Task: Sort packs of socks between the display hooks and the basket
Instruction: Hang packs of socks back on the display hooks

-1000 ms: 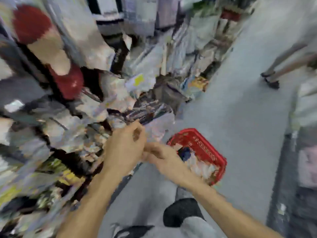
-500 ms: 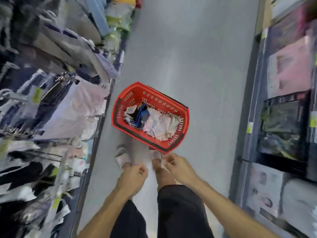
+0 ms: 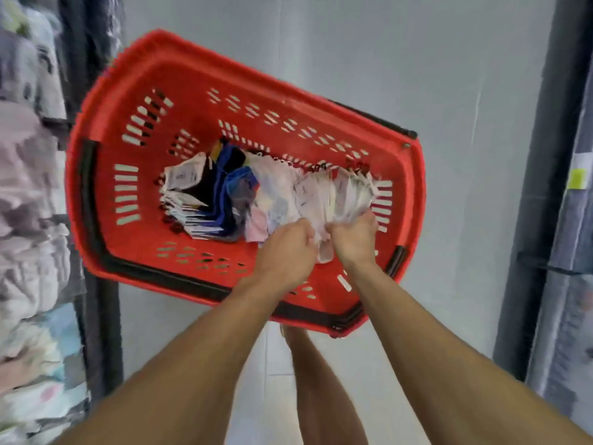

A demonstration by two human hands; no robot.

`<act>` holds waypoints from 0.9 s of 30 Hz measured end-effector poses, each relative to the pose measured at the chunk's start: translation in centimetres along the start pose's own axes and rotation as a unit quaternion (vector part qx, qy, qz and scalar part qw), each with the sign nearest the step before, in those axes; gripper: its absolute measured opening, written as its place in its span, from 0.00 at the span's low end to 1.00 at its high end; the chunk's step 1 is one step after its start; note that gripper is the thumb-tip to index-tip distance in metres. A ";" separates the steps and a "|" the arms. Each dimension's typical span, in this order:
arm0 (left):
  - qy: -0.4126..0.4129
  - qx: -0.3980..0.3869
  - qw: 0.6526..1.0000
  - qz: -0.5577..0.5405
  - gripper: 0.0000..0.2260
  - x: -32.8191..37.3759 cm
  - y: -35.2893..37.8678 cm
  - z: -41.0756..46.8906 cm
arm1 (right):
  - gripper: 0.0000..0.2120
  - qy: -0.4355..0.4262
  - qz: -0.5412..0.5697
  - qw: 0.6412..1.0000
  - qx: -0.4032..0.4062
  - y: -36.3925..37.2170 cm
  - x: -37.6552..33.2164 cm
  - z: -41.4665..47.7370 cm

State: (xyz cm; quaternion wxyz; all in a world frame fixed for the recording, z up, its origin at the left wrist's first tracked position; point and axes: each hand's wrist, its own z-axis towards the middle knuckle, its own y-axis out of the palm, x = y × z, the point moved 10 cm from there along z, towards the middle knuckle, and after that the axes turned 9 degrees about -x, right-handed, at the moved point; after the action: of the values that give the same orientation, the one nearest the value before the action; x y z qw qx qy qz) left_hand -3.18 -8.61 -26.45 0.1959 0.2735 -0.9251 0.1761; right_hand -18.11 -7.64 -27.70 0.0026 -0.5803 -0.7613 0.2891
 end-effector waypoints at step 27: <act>-0.062 0.188 0.927 -0.318 0.12 -6.8 -3.0 10.1 | 0.21 -0.174 0.013 0.984 -0.022 6.7 -3.5 2.5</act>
State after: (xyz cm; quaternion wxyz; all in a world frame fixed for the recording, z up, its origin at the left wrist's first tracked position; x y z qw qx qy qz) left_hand 1.14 -12.43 -37.62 0.1292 0.5957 -0.7497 0.2578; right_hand -11.93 -10.77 -31.58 -0.1464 -0.5305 -0.7489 0.3691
